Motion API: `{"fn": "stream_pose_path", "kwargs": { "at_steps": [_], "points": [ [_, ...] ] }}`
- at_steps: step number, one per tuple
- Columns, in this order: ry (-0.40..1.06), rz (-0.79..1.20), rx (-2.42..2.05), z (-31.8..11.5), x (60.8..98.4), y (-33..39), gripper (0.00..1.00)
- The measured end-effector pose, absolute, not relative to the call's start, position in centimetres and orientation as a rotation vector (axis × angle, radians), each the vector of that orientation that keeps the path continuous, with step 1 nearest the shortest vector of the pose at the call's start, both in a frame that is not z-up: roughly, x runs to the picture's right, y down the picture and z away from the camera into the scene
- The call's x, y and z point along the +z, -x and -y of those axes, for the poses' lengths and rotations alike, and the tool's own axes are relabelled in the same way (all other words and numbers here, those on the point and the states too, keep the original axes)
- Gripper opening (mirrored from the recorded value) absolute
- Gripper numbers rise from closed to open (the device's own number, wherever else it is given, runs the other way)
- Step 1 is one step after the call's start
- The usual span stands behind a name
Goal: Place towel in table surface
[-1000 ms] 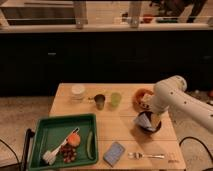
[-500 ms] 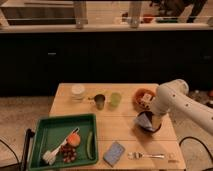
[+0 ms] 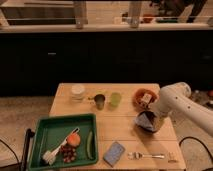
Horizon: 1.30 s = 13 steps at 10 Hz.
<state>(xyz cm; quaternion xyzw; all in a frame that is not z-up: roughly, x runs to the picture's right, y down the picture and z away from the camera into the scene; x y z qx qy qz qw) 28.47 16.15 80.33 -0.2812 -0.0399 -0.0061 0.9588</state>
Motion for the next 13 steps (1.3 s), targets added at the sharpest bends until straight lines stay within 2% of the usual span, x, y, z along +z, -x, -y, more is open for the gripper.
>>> {"fn": "stream_pose_path", "kwargs": {
  "at_steps": [9,10,11,13],
  "points": [
    [0.550,0.115,-0.067,-15.1,80.1,-27.3,0.79],
    [0.550,0.121,-0.068,-15.1,80.1,-27.3,0.76],
    [0.551,0.126,-0.069,-15.1,80.1,-27.4,0.62],
    [0.559,0.130,-0.071,-15.3,80.1,-27.5,0.48]
  ]
}}
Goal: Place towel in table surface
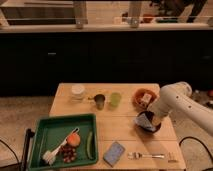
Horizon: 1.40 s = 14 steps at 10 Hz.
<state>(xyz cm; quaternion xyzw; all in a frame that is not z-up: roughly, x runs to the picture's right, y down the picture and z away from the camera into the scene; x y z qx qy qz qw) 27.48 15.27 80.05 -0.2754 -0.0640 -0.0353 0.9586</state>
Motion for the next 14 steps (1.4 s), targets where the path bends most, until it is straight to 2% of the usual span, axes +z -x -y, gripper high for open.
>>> {"fn": "stream_pose_path", "kwargs": {
  "at_steps": [1,2,3,5,6,14],
  "points": [
    [0.562,0.133,-0.075,-15.3,80.1,-27.3,0.46],
    [0.564,0.136,-0.078,-15.4,80.3,-27.1,0.50],
    [0.567,0.139,-0.080,-15.5,80.4,-27.0,0.56],
    [0.580,0.147,-0.088,-15.9,80.6,-26.6,0.77],
    [0.585,0.150,-0.089,-16.1,80.7,-26.5,0.80],
    [0.586,0.147,-0.082,-16.6,80.3,-27.0,0.80]
  ]
}}
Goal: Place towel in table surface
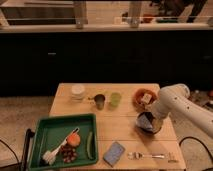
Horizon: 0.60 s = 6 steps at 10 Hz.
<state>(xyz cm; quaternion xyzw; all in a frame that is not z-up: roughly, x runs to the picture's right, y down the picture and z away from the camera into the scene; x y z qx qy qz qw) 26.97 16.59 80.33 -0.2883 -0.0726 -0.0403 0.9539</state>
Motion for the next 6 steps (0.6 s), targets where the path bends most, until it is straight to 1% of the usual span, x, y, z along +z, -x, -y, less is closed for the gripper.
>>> {"fn": "stream_pose_path", "kwargs": {
  "at_steps": [2,3,4,5,6],
  "points": [
    [0.585,0.148,-0.084,-16.66,80.34,-26.85,0.80],
    [0.585,0.148,-0.086,-16.66,80.35,-26.80,0.77],
    [0.586,0.148,-0.089,-16.68,80.38,-26.70,0.67],
    [0.587,0.148,-0.089,-16.73,80.41,-26.64,0.61],
    [0.587,0.148,-0.091,-16.74,80.44,-26.57,0.60]
  ]
}}
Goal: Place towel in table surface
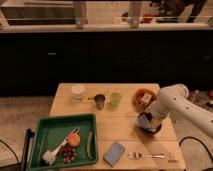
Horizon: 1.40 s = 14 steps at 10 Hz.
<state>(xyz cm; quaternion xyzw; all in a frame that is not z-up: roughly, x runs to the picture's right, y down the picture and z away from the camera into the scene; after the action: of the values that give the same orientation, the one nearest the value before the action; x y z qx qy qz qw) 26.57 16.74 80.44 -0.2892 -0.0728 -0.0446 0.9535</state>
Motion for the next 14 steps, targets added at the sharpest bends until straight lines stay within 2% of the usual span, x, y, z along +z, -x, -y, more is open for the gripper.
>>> {"fn": "stream_pose_path", "kwargs": {
  "at_steps": [2,4,14],
  "points": [
    [0.589,0.149,-0.092,-16.75,80.52,-26.37,0.62],
    [0.593,0.150,-0.093,-16.84,80.68,-26.28,0.73],
    [0.611,0.153,-0.075,-17.62,80.92,-27.11,0.73]
  ]
}}
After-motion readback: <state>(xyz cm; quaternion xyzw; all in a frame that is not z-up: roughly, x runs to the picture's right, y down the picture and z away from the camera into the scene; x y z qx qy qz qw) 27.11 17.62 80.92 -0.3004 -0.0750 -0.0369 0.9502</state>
